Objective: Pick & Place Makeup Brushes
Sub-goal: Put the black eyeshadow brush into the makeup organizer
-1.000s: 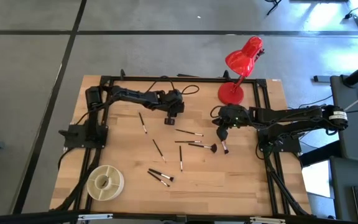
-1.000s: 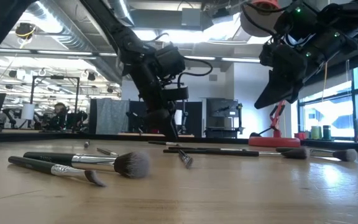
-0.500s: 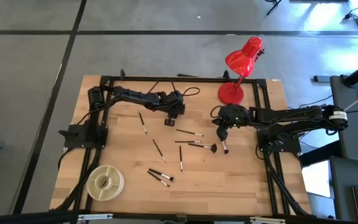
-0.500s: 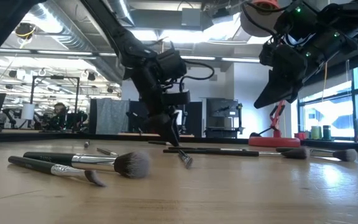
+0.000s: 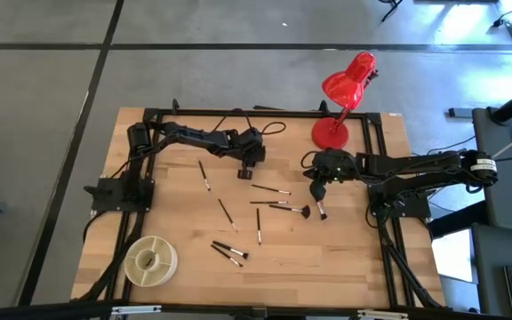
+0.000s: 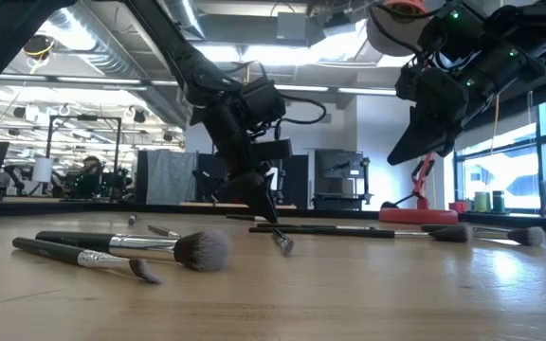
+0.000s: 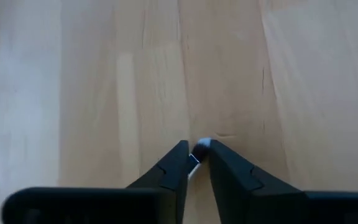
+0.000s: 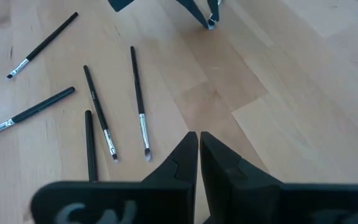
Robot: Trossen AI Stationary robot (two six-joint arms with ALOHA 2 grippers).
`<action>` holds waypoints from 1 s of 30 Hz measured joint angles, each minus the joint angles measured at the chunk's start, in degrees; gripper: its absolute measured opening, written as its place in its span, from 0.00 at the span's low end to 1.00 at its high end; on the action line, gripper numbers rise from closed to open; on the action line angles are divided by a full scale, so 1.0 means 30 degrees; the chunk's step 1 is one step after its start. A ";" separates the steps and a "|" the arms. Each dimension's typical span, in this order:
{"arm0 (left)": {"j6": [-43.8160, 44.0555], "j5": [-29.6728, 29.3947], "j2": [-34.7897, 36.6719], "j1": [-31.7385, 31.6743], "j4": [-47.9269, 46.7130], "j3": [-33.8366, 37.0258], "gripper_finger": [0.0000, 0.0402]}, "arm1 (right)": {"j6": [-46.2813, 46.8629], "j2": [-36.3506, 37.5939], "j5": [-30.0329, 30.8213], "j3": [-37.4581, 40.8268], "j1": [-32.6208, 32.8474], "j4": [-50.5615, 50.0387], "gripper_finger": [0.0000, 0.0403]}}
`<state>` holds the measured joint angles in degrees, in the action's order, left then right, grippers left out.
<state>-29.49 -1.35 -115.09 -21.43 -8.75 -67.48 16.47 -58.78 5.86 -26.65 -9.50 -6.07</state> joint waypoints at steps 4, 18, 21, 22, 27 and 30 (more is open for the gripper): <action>0.1059 0.0071 -0.0007 -0.0089 -0.0222 -0.0007 0.05 | 0.0000 0.0000 -0.0008 0.0000 0.0000 0.0000 0.05; 0.7363 -0.4366 0.3083 0.2076 -0.1658 0.0057 0.02 | 0.0114 0.0000 -0.0013 0.0007 0.0000 -0.0172 0.05; 1.1200 -0.6343 0.5449 0.3640 -0.3991 0.0051 0.01 | 0.0455 0.0000 0.0007 0.0015 0.0000 -0.0948 0.05; 1.2511 -0.7461 0.6311 0.4359 -0.4775 0.0051 0.01 | 0.0607 0.0000 0.0009 0.0015 0.0003 -0.1221 0.05; 1.9986 -1.4641 1.0228 1.0048 -1.0071 0.0015 0.01 | 0.1532 0.0001 0.0203 0.0232 0.0621 -0.2139 0.05; 2.7136 -1.8651 1.1629 1.4244 -1.4404 0.0015 0.01 | 0.2012 0.0000 0.0198 0.0741 0.1171 -0.1626 0.05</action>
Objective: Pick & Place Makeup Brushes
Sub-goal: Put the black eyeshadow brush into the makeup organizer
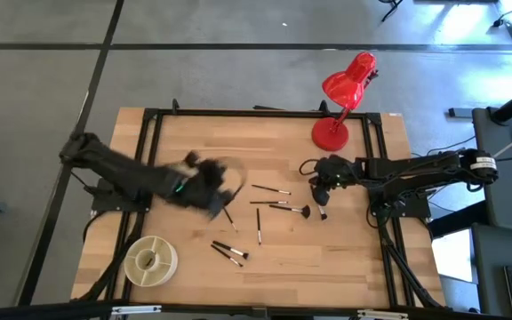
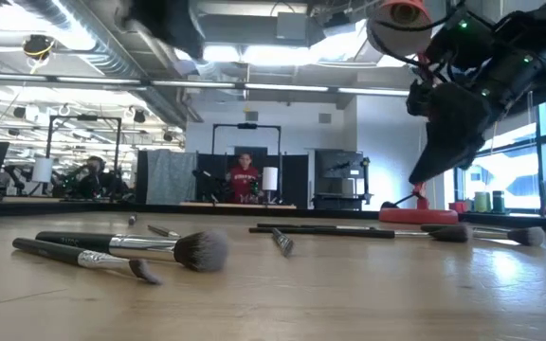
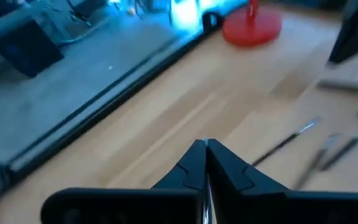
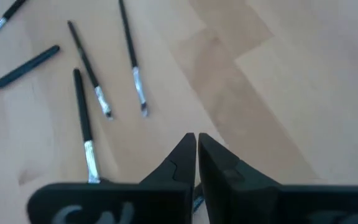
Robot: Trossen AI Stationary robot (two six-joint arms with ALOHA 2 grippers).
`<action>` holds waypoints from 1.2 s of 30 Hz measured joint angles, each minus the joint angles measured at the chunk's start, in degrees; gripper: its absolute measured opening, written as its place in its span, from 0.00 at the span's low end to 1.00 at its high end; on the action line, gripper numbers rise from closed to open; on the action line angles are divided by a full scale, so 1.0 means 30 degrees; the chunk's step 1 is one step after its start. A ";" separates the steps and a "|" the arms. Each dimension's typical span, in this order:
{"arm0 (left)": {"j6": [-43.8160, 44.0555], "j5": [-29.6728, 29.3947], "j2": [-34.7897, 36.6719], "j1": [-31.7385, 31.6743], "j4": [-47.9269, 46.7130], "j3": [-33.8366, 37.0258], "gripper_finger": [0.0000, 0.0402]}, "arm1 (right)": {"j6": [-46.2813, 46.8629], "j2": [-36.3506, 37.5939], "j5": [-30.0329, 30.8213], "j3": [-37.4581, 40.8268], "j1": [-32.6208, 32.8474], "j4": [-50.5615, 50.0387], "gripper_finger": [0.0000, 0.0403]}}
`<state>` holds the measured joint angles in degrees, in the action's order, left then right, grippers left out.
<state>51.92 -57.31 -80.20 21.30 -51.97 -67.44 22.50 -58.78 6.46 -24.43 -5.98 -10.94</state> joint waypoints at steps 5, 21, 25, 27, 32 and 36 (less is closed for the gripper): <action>0.8491 -0.0255 0.0435 0.5619 -0.5709 0.0007 0.01 | 0.0790 0.0000 0.0000 0.0402 0.0533 0.1381 0.05; 1.9810 0.0505 -0.0890 1.6216 -1.1744 0.0007 0.01 | 0.0930 0.0007 0.0007 0.0402 0.1102 0.3606 0.05; 2.0100 0.1246 -0.1575 1.7350 -1.1456 0.0007 0.02 | 0.0731 0.0000 0.0005 0.0402 0.1022 0.3695 0.05; 2.0086 0.1256 -0.1681 1.7678 -1.0914 0.0007 0.02 | 0.0668 0.0000 0.0007 0.0402 0.1014 0.3695 0.05; 2.0000 0.1453 -0.1692 1.7834 -1.0531 0.0007 0.02 | 0.0693 0.0000 0.0003 0.0402 0.1014 0.3699 0.05; 1.9949 0.1841 -0.1692 1.7834 -1.0262 0.0007 0.02 | 0.0794 0.0003 0.0000 0.0395 0.1014 0.3696 0.05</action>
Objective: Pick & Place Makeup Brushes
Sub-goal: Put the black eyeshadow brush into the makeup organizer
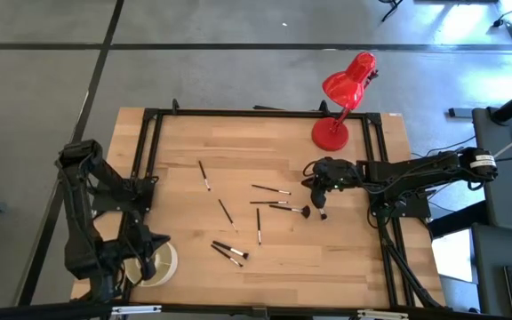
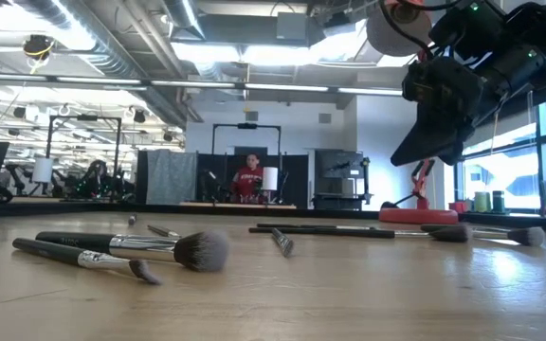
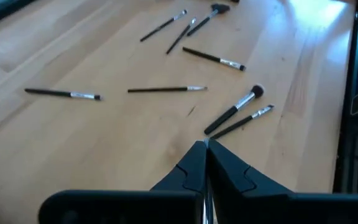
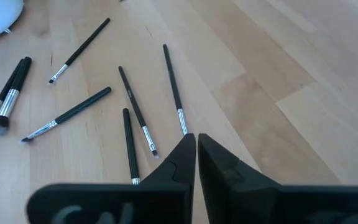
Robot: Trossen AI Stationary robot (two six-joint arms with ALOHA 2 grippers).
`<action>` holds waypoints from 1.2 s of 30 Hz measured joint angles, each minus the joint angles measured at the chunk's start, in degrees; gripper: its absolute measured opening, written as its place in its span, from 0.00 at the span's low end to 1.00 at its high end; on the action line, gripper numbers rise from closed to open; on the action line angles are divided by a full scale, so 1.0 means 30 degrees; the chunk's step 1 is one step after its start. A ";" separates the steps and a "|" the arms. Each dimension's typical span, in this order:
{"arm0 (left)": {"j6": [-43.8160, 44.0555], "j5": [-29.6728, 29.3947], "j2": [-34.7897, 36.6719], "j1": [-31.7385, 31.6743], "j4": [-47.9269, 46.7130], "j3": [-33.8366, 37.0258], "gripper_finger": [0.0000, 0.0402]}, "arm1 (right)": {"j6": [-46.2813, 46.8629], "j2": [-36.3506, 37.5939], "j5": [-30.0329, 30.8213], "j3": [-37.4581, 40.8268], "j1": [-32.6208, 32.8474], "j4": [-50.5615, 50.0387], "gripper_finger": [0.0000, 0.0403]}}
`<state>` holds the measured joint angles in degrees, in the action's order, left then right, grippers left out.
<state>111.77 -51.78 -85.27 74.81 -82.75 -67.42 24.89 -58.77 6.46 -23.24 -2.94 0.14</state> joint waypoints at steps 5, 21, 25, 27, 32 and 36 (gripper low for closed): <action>-0.0015 0.0329 0.0000 0.0000 0.1083 0.0590 0.02 | 0.0021 -0.0003 0.0000 0.0000 0.0000 0.0002 0.05; -0.0479 0.1162 -0.0007 0.0076 0.2275 0.1311 0.10 | 0.0014 -0.0003 0.0000 -0.0015 0.0000 0.0160 0.05; -0.0475 0.1593 -0.0007 0.0197 0.2321 0.1311 0.14 | 0.0054 -0.0003 0.0000 -0.0015 0.0000 0.0160 0.05; -0.0503 0.1670 -0.0007 0.0197 0.2313 0.1311 0.16 | 0.0101 -0.0001 0.0000 -0.0015 0.0000 0.0160 0.05; -0.0510 0.1681 0.0287 0.0017 0.1724 0.1311 0.19 | 0.0179 -0.0003 0.0001 -0.0015 0.0000 0.0412 0.05; -0.0779 0.1765 0.0873 -0.1570 -0.0209 0.1311 0.21 | 0.0183 0.0004 0.0007 -0.0015 0.0000 0.1552 0.05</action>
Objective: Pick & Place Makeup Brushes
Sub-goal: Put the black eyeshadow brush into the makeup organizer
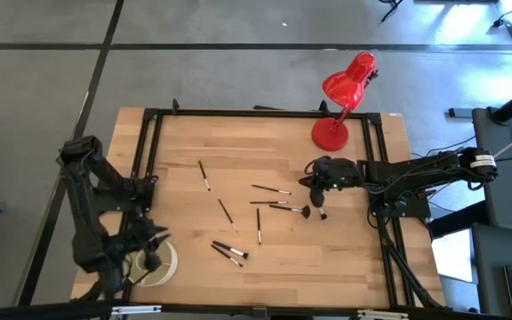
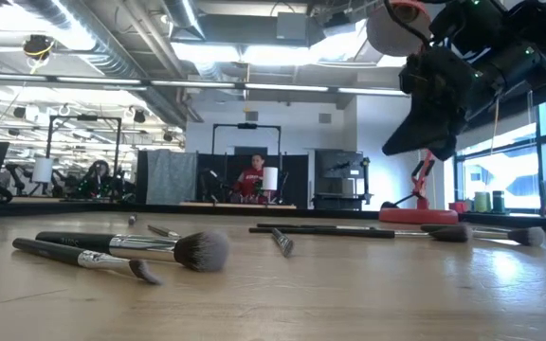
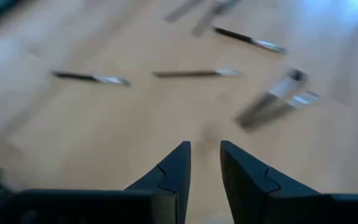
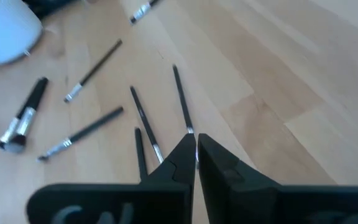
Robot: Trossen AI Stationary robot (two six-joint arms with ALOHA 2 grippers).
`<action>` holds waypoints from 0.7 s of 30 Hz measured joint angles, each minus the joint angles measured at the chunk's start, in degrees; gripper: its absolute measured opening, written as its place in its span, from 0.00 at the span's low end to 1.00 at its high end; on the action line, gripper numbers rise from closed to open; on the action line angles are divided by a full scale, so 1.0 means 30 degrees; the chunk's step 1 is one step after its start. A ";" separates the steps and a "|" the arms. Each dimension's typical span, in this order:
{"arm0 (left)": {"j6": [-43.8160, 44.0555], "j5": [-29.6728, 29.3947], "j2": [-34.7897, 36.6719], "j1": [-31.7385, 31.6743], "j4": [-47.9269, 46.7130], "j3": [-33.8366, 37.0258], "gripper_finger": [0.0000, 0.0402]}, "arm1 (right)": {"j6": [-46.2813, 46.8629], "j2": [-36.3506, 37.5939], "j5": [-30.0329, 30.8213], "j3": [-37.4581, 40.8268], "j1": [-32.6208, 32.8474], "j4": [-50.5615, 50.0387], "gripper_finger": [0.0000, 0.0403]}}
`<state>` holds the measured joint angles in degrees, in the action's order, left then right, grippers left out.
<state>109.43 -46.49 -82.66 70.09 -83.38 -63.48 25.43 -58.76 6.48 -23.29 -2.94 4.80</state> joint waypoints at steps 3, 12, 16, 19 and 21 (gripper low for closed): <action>-0.2513 0.0953 0.0219 -0.2724 -0.0730 0.0000 0.21 | -0.0133 -0.0007 0.0000 -0.0007 0.0000 0.0737 0.05; -2.1595 0.5233 0.0200 -1.3739 0.4048 0.0000 0.21 | -0.1349 -0.0007 -0.0002 -0.0388 0.0000 0.1090 0.05; -3.1240 0.8215 -0.0246 -1.7361 0.5647 0.0000 0.21 | -0.1972 -0.0001 -0.0008 -0.0415 0.0000 0.0768 0.05; -3.6029 0.9180 -0.0955 -1.9186 0.5966 0.0000 0.21 | -0.2207 -0.0001 -0.0006 -0.0415 0.0000 -0.0183 0.05; -3.8124 0.9335 -0.1575 -2.0071 0.6040 0.0000 0.22 | -0.2478 -0.0007 0.0000 -0.0415 -0.0007 -0.0575 0.05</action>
<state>-4.94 -18.48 -87.38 9.88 -65.26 -63.48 18.00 -58.78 6.48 -24.53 -2.96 3.08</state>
